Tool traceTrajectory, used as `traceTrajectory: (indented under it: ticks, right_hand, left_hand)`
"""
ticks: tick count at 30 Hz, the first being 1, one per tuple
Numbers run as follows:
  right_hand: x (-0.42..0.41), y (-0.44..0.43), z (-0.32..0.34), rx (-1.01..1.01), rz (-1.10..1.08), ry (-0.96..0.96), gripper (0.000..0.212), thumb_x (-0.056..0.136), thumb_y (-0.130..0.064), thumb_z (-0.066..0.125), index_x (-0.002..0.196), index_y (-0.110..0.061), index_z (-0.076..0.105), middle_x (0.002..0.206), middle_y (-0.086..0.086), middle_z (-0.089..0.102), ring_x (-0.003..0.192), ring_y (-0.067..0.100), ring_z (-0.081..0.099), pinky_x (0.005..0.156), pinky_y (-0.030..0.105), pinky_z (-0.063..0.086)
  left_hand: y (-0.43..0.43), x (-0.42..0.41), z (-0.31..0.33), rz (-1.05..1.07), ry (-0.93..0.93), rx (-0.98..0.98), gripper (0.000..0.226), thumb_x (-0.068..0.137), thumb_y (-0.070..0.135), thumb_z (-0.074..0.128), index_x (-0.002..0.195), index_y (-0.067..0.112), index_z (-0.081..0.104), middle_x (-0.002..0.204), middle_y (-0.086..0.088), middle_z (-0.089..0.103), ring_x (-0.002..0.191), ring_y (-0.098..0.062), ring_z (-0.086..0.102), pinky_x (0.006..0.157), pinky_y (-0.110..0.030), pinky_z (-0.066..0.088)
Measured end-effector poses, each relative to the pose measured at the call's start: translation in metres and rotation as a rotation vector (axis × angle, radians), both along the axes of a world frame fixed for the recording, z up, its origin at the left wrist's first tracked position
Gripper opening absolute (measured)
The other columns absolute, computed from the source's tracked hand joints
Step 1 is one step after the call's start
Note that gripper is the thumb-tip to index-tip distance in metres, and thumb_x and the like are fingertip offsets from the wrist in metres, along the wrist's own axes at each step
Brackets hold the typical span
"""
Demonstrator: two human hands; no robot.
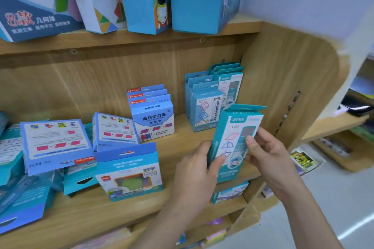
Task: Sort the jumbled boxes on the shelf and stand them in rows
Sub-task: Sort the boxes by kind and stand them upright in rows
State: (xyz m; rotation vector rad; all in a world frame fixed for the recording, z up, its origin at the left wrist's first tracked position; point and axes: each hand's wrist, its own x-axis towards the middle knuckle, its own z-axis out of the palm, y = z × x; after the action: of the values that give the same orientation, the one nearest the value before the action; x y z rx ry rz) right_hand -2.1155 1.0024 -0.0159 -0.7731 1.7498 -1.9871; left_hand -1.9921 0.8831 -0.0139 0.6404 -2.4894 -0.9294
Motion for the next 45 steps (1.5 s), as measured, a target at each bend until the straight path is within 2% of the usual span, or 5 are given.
traceTrajectory:
  ticks: [6,19,31,35,45]
  right_hand:
    - [-0.021,-0.011,0.003,0.229,-0.146,0.376,0.064,0.084,-0.033,0.069,0.126,-0.06,0.029,0.117,-0.03,0.057,0.114,-0.002,0.052,0.088,0.019,0.047]
    - [-0.072,-0.012,-0.029,0.524,-0.078,0.6,0.078,0.091,-0.02,0.056,0.15,-0.033,0.007,0.144,0.0,0.041,0.129,0.013,0.042,0.101,0.029,0.04]
    - [-0.083,-0.048,-0.031,0.454,0.068,0.267,0.081,0.092,-0.012,0.047,0.148,-0.044,-0.003,0.156,-0.01,0.023,0.139,0.01,0.029,0.11,0.034,0.034]
    - [-0.091,-0.055,-0.021,0.488,0.032,0.316,0.083,0.093,-0.015,0.05,0.148,-0.042,-0.006,0.152,-0.008,0.03,0.128,0.014,0.045,0.098,0.03,0.044]
    - [-0.099,-0.088,-0.005,0.065,-0.067,-0.268,0.08,0.087,0.003,0.053,0.141,-0.047,0.022,0.118,-0.004,0.056,0.11,0.012,0.058,0.091,0.034,0.051]
  left_hand:
    - [0.002,-0.061,-0.005,0.086,0.08,0.034,0.022,0.093,0.041,0.051,0.108,0.025,0.052,0.099,0.005,0.07,0.081,-0.017,0.065,0.067,-0.037,0.052]
    - [-0.003,-0.155,-0.036,0.136,0.071,-0.127,0.019,0.095,0.024,0.051,0.106,0.01,0.057,0.099,-0.011,0.07,0.089,-0.032,0.064,0.07,-0.04,0.05]
    - [-0.029,-0.171,-0.014,0.257,-0.208,-0.349,0.032,0.096,0.04,0.044,0.089,0.016,0.063,0.092,-0.007,0.071,0.088,-0.03,0.065,0.066,-0.033,0.044]
    - [-0.033,-0.149,-0.008,0.457,0.177,-0.446,0.023,0.08,0.035,0.071,0.09,0.02,0.057,0.087,-0.001,0.06,0.082,-0.025,0.059,0.058,-0.032,0.042]
    - [-0.057,-0.151,-0.008,0.414,0.033,-0.201,0.09,0.074,0.028,0.078,0.141,0.043,0.02,0.149,-0.007,0.023,0.125,-0.029,0.045,0.091,-0.042,0.047]
